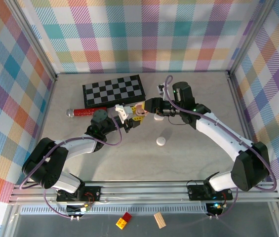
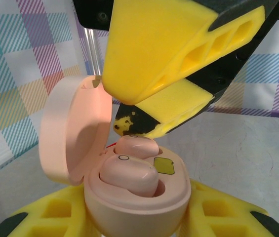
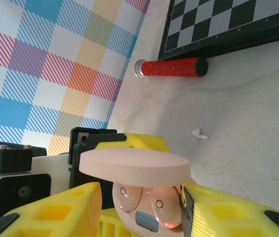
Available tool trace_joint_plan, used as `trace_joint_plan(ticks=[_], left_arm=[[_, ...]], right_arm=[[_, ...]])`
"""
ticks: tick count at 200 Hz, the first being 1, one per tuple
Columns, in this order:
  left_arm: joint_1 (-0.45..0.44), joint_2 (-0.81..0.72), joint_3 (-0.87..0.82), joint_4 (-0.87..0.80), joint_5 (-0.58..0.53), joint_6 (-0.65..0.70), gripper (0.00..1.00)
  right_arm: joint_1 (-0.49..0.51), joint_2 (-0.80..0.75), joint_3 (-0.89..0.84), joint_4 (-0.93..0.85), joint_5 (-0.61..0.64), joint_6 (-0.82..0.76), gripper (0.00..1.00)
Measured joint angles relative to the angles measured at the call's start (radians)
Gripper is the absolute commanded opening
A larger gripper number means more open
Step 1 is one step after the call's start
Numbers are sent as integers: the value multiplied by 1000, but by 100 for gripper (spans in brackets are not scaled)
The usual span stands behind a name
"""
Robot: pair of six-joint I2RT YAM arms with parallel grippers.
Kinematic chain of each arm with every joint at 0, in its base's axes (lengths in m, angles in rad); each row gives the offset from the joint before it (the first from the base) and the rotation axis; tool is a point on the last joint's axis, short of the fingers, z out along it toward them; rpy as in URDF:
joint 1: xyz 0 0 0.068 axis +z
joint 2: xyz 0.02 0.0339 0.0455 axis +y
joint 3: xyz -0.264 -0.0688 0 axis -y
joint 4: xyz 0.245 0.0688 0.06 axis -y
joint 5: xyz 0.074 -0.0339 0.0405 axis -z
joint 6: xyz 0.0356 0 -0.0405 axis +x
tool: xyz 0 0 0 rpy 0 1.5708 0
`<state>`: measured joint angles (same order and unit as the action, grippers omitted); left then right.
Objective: Insert the wireless bluetooth earbuds into the charging case
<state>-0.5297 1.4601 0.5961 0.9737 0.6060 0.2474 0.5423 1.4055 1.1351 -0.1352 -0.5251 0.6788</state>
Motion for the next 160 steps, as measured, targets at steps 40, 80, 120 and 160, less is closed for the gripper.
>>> trace_joint_plan(ticks=[40,80,120,160], left_arm=[[0,0,0,5,3,0,33],[0,1,0,3,2,0,33],[0,6,0,-3,3,0,33],[0,6,0,-3,7,0,33]], right_arm=[[1,2,26,6,-26,-8,45],[2,23,32,2,-40,-8,46],[2,35,57,-51,-34,-16,46],[2,39,79,-108,-32,-35,46]])
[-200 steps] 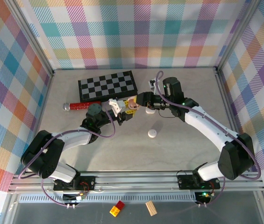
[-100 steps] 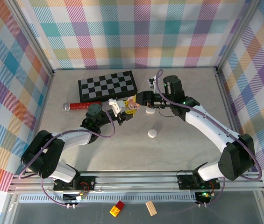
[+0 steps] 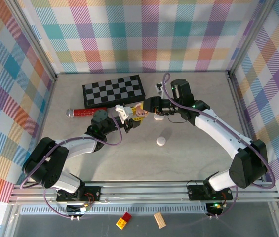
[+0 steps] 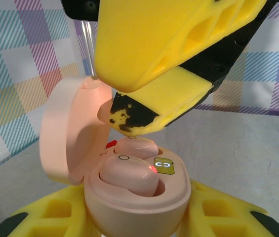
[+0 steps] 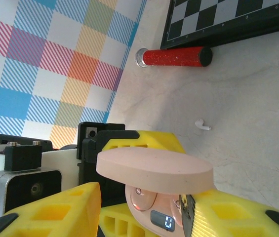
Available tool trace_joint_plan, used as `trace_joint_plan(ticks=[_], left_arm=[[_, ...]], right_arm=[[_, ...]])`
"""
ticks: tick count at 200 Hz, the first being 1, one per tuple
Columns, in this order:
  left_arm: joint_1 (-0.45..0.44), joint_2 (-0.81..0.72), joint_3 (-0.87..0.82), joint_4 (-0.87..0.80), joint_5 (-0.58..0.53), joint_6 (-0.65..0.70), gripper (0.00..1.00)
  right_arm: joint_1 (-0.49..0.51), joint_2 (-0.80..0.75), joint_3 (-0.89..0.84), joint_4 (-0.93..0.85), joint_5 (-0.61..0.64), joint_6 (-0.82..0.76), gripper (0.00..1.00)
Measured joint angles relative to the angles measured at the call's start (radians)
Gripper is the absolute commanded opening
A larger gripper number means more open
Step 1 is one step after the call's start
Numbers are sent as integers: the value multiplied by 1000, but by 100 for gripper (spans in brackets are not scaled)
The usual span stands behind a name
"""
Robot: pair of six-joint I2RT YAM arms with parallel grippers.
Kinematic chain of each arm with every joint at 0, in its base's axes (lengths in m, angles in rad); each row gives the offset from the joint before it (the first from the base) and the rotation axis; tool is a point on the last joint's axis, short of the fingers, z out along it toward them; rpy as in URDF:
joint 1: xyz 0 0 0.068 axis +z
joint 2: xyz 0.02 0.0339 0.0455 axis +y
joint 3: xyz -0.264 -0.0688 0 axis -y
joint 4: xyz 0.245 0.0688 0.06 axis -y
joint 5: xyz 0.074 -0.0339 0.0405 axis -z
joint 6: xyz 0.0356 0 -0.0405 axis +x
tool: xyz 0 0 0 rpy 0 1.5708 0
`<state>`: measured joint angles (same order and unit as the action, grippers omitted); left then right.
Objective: Insert the wireless bluetooth earbuds into the charging case
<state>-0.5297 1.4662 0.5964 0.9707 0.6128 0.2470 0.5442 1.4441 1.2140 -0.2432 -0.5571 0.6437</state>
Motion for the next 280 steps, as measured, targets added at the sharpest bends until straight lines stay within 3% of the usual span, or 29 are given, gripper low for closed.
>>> trace_joint_plan(ticks=[98,175,280], left_arm=[[0,0,0,7,0,1,33],[0,-7,0,5,8,0,33],[0,-15,0,5,4,-26,33]], right_arm=[[0,-106,5,16,-1,-82,46],[0,51,217,-93,0,-133,47],[-3,0,154,-171,-23,-153,50]])
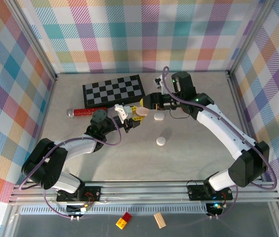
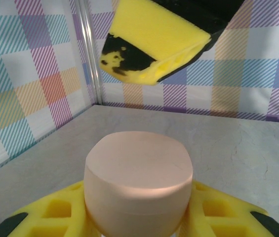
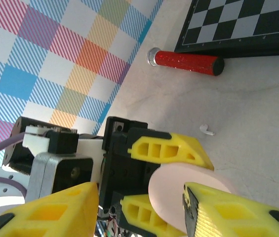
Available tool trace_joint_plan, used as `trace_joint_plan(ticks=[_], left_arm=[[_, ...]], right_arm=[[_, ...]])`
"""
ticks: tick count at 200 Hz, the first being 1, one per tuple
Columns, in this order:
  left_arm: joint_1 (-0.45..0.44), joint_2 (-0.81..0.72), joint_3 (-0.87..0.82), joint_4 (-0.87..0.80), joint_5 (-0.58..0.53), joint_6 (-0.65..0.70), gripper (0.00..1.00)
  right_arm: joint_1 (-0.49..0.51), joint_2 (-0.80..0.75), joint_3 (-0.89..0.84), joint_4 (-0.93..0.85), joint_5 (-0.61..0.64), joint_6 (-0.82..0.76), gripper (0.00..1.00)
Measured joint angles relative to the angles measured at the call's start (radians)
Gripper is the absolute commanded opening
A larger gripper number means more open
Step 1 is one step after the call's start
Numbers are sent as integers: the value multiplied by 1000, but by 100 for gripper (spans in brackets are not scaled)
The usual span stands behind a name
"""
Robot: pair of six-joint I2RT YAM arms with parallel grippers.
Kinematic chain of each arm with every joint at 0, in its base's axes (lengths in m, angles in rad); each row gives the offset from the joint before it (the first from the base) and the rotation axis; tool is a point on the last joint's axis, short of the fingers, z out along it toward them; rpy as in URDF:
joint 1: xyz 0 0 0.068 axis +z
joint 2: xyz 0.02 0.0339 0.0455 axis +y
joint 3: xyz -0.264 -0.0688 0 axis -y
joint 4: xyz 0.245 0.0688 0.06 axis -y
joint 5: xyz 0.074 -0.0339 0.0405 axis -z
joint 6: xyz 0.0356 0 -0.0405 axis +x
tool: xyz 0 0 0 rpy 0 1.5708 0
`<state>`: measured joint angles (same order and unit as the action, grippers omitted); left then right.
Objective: Insert the wireless bluetooth earbuds into the charging case
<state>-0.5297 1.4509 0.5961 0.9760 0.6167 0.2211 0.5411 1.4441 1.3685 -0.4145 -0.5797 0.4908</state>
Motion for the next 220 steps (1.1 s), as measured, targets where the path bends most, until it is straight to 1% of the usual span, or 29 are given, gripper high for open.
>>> trace_joint_plan(ticks=[28,55,81,108,126,147,166,204,220], left_arm=[[0,0,0,10,0,-16,33],[0,-5,0,26,0,-28,33],[0,-16,0,38,0,-46,33],[0,-19,0,68,0,-61,33],[0,-19,0,77,0,-71,33],[0,-19,2,77,0,-75,33],[0,-19,3,78,0,-75,33],[0,-19,8,79,-5,-75,33],[0,-19,11,78,-5,-75,33]], right_arm=[[-44,-60,-113,106,-44,83,56],[-94,-67,-218,236,-107,196,63],[-99,-60,-304,366,-177,318,65],[-98,-25,-340,515,-244,433,65],[-97,4,-343,594,-280,494,63],[-97,18,-343,642,-308,535,60],[-97,27,-343,678,-323,564,53],[-97,59,-343,730,-346,623,42],[-97,66,-347,747,-350,636,35]])
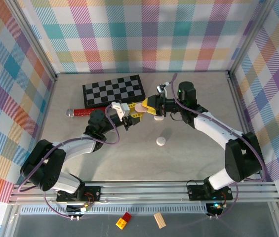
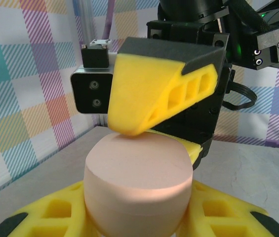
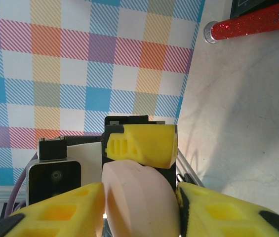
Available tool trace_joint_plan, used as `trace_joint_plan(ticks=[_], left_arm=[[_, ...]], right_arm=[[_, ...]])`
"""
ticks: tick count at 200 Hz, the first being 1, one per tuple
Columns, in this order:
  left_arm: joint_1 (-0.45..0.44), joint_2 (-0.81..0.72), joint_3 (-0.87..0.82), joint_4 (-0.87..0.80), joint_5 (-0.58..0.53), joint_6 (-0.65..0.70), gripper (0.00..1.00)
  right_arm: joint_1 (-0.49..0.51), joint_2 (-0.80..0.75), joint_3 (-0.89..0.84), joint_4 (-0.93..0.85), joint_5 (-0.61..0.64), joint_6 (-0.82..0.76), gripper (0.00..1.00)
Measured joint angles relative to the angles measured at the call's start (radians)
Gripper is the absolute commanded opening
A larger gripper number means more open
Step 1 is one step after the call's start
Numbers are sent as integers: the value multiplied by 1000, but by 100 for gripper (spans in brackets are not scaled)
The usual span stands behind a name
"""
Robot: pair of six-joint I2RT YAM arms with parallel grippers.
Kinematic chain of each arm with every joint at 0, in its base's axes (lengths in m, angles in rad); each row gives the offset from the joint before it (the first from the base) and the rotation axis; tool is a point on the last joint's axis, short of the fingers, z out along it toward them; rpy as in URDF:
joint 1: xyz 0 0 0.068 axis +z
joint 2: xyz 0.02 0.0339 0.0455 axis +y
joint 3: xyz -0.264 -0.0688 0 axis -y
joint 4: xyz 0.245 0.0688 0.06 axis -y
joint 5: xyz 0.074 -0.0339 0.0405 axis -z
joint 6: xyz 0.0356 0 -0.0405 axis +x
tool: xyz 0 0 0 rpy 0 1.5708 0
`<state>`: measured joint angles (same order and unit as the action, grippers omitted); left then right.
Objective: Insert the wireless bluetooth earbuds into the charging case
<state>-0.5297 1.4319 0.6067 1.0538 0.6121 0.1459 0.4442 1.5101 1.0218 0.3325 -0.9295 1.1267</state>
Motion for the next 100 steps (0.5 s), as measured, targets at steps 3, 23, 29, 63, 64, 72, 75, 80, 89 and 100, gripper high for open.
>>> trace_joint_plan(ticks=[3,23,29,63,64,72,75,80,89,100], left_arm=[[0,0,0,0,0,0,33],[0,0,0,2,-3,-1,33],[0,0,0,3,-3,-1,34],[1,0,0,2,-4,-3,39],[1,0,0,2,-4,-2,40],[1,0,0,-1,-6,0,50],[1,0,0,-3,-6,4,54],[1,-1,1,-9,-7,9,60],[0,-3,1,-24,-6,14,69],[0,-8,0,-53,-8,14,80]], right_arm=[[0,1,-1,5,0,6,34],[-3,1,-9,26,-2,19,28],[-4,1,-10,29,-3,19,26],[-6,1,-13,37,-2,20,17],[-6,1,-13,37,-2,20,17],[-5,1,-14,37,2,18,16],[-5,1,-16,37,4,18,16],[-5,1,-18,37,8,17,15],[-5,1,-23,37,20,14,14],[-5,1,-29,32,39,6,14]])
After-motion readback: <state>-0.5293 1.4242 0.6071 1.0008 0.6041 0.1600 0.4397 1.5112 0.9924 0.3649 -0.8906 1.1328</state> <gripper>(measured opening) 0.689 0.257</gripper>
